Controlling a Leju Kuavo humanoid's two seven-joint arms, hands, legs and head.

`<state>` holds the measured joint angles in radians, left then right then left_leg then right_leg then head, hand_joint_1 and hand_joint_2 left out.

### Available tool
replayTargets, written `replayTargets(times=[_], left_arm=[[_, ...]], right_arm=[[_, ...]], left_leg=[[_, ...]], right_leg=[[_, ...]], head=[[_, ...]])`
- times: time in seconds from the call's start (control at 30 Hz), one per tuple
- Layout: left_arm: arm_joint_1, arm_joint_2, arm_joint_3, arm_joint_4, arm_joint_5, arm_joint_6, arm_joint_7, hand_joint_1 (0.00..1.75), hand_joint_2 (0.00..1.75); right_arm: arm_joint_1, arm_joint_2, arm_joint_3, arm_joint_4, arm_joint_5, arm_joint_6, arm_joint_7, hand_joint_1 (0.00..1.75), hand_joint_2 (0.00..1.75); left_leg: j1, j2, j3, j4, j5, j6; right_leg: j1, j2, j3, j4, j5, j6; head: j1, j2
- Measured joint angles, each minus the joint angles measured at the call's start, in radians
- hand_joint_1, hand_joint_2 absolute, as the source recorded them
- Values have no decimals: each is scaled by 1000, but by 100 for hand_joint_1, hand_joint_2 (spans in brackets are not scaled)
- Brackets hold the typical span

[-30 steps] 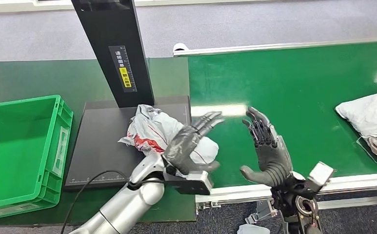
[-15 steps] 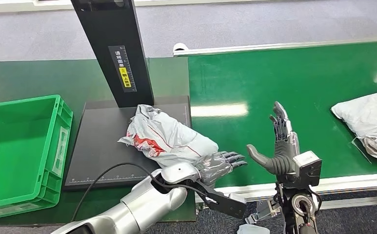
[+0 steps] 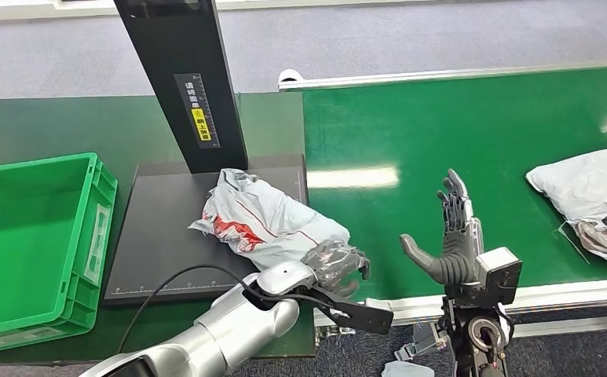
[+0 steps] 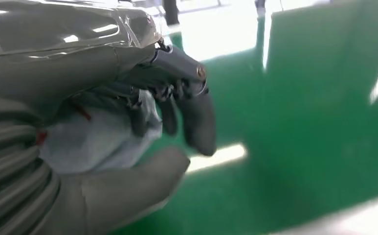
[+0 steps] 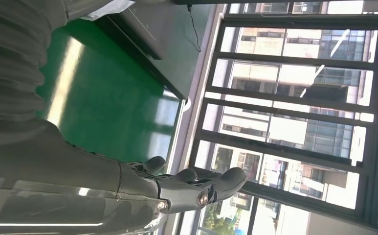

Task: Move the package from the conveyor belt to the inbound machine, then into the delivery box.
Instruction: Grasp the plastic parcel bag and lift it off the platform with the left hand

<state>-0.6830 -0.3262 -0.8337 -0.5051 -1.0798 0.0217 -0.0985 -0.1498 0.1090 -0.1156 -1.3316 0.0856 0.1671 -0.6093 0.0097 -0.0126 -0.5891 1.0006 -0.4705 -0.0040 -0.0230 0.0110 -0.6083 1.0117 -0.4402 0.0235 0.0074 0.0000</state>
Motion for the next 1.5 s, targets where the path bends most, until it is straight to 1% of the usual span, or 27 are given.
replayTargets(times=[0.07,0.13,0.23,0.37,0.4,0.43,0.5,0.53,0.6,0.63,0.67,0.77,0.87,1.0,1.17,1.23,1.3,1.37,1.43,1.5], left_arm=[[4,3,18,-18,9,45,-8,175,175],[9,8,42,-45,27,67,-22,175,175],[17,15,71,-78,39,75,-30,175,175],[25,21,88,-101,44,81,-37,175,175],[28,22,94,-109,50,92,-44,136,175],[35,24,102,-122,63,113,-55,92,175],[55,29,130,-174,99,188,-85,5,175],[66,32,147,-210,117,232,-100,0,175],[80,40,178,-283,137,300,-116,0,175],[84,44,189,-315,126,322,-107,0,175],[86,50,196,-341,95,338,-78,0,175],[82,61,202,-372,-17,348,25,0,175],[80,61,202,-372,-31,344,38,0,175],[55,71,214,-309,-122,261,148,0,175],[41,73,246,-256,-176,234,198,0,175],[26,75,252,-224,-219,177,217,0,175],[8,76,252,-176,-258,96,203,0,175],[-7,75,252,-126,-281,25,168,0,175],[-24,74,252,-84,-291,-23,143,0,175],[-43,73,252,-52,-295,-52,133,0,175]], right_arm=[[8,4,-3,-8,-2,4,2,0,175],[14,7,-5,-16,-3,9,5,0,175],[18,10,-6,-24,-3,12,6,0,175],[20,14,-7,-29,-3,12,7,0,175],[21,14,-8,-29,-3,12,7,0,175],[21,15,-8,-29,-4,12,8,0,175],[22,16,-11,-32,-11,12,13,0,175],[23,16,-13,-34,-16,12,16,0,175],[23,16,-16,-38,-24,12,21,0,175],[23,16,-18,-39,-27,12,23,0,175],[23,16,-19,-40,-29,12,24,0,175],[23,16,-22,-40,-32,11,25,0,175],[23,16,-23,-40,-32,12,25,0,175],[24,16,-25,-37,-27,22,25,0,175],[26,16,-27,-34,-19,28,24,0,175],[28,16,-27,-33,-17,30,22,0,175],[28,16,-28,-29,-13,32,18,0,175],[27,15,-28,-21,-10,34,16,0,175],[25,15,-29,-10,-8,34,15,0,175],[21,15,-29,2,-5,34,15,0,175]], left_leg=[[0,0,0,0,0,0],[0,0,0,0,0,0],[0,0,0,0,0,0],[0,0,0,0,0,0],[0,0,0,0,0,0],[0,0,0,0,0,0],[0,0,0,0,0,0],[0,0,0,0,0,0],[0,0,0,0,0,0],[0,0,0,0,0,0],[0,0,0,0,0,0],[0,0,0,0,0,0],[0,0,0,0,0,0],[0,0,0,0,0,0],[0,0,0,0,0,0],[0,0,-1,0,0,0],[0,0,-1,0,0,0],[0,0,0,0,0,0],[0,0,0,0,0,0],[0,0,1,0,0,0]], right_leg=[[0,0,0,0,0,0],[0,0,0,0,0,0],[0,0,0,0,0,0],[0,0,0,0,0,0],[0,0,0,0,0,0],[0,0,0,0,0,0],[0,0,0,0,0,0],[0,0,0,0,0,0],[0,0,0,0,0,0],[0,0,0,0,0,0],[0,0,0,0,0,0],[0,0,0,0,0,0],[0,0,0,0,0,0],[0,0,0,0,0,0],[0,0,-1,0,0,0],[0,0,-1,0,0,0],[0,0,-1,0,0,0],[0,0,0,0,0,0],[0,0,1,0,0,0],[0,0,2,0,0,0]], head=[[0,0],[0,0],[0,0],[0,0],[0,0],[0,0],[0,0],[0,0],[0,0],[0,0],[0,0],[0,0],[0,0],[0,0],[0,0],[0,0],[0,0],[0,0],[0,0],[0,0]])
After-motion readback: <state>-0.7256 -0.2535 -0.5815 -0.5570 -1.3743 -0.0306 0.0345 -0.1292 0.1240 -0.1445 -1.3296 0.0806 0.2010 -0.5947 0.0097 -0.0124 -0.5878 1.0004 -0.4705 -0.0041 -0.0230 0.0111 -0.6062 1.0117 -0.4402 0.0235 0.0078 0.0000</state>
